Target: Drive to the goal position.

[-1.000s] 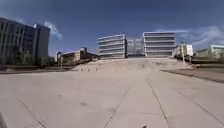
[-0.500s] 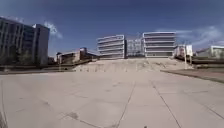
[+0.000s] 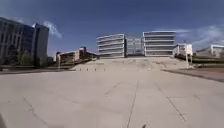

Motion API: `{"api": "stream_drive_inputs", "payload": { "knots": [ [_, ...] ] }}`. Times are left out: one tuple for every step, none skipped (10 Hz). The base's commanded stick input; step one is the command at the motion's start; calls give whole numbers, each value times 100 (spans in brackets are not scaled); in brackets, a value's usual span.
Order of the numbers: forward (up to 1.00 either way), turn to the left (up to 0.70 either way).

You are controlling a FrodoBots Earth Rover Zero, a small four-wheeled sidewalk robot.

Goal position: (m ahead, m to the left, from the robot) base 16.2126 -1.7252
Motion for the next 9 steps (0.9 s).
{"api": "stream_drive_inputs", "payload": {
  "knots": [
    [55,-1],
    [55,-1],
    [54,-1],
    [54,-1],
    [54,-1],
    [54,-1],
    [54,-1],
    [54,-1],
    [54,-1]
  ]
}}
